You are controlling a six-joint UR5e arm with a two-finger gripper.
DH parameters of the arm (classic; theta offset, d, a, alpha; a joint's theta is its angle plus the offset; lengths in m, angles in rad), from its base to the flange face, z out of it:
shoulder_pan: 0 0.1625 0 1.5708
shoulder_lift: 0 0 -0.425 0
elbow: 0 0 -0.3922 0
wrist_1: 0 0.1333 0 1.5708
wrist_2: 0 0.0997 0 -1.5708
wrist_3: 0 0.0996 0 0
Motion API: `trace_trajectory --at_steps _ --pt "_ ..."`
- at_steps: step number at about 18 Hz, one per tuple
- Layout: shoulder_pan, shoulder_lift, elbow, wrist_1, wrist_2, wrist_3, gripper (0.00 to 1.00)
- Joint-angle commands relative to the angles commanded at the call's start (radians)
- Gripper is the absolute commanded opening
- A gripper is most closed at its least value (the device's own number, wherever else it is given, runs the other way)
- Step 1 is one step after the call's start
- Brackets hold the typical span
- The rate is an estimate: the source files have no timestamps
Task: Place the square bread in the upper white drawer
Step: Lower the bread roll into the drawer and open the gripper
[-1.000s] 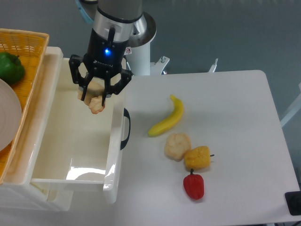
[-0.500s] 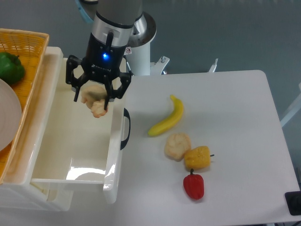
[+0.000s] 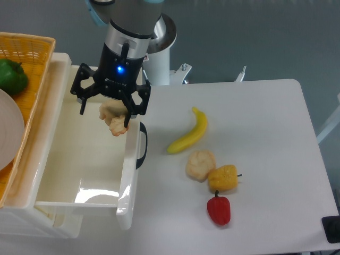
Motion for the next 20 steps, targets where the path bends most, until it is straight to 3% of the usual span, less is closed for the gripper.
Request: trace_trajectory --at_steps 20 --pt "-0.015 -0.025 -0.012 -0.002 -0.014 -0.002 1.0"
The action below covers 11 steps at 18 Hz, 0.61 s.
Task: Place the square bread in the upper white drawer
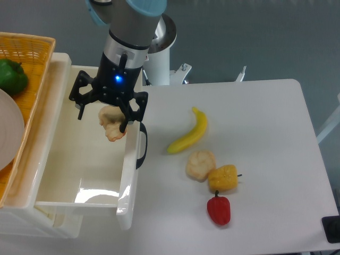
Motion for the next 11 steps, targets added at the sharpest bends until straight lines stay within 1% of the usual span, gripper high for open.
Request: trace_trajectory --at_steps 8,11 --pt "-0.006 -0.003 -0.008 0.002 0.0 0.0 1.0" --pt "0.006 0.0 -0.003 0.003 0.003 0.003 1.0"
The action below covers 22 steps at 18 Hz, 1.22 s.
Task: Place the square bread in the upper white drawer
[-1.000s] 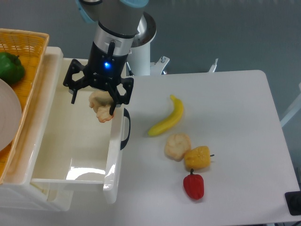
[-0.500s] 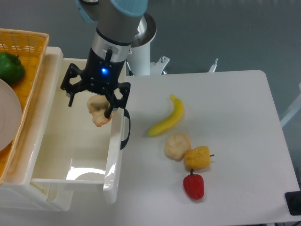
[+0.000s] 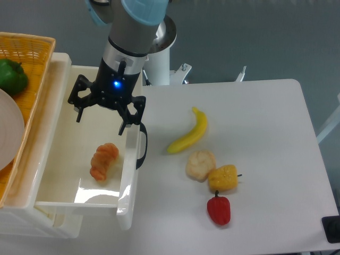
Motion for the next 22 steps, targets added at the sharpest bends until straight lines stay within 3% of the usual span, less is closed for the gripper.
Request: trace_trajectory --at_steps 12,18,22 --pt "0.185 0.034 0.006 0.022 0.047 0.135 1.0" --pt "0.219 0.025 -0.006 0.014 0.221 0.291 1.0" --pt "0.215 -0.012 -0.014 0.014 0.431 0.359 1.0"
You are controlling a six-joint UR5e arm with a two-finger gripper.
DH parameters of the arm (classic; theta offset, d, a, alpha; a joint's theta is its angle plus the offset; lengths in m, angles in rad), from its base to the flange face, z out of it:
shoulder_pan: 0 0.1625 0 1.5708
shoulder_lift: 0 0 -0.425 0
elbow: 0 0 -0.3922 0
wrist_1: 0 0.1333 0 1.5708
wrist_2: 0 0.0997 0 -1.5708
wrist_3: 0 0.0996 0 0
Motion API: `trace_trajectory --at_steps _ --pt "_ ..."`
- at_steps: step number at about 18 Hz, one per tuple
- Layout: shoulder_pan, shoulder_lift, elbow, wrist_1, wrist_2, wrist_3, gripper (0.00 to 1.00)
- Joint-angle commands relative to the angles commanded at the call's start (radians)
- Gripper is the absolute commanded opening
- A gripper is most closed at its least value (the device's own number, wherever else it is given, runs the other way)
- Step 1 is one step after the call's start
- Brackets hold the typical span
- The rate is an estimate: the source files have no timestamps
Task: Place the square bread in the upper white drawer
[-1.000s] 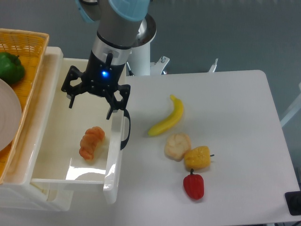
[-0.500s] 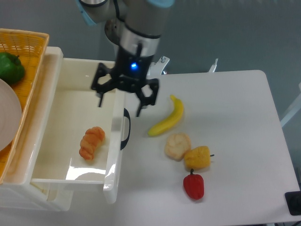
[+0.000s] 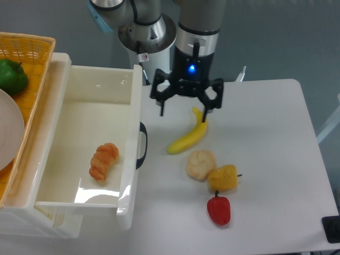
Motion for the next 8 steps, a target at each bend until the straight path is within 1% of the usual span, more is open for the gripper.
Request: trace_trajectory --at_steps 3,7,8 --pt "-0.002 -0.028 0.0 0.003 0.056 0.087 1.0" --pt "-0.002 -0.064 -0.002 0.011 0.109 0.1 1.0" --pt "-0.003 -0.066 -0.002 0.009 0.114 0.101 1.0"
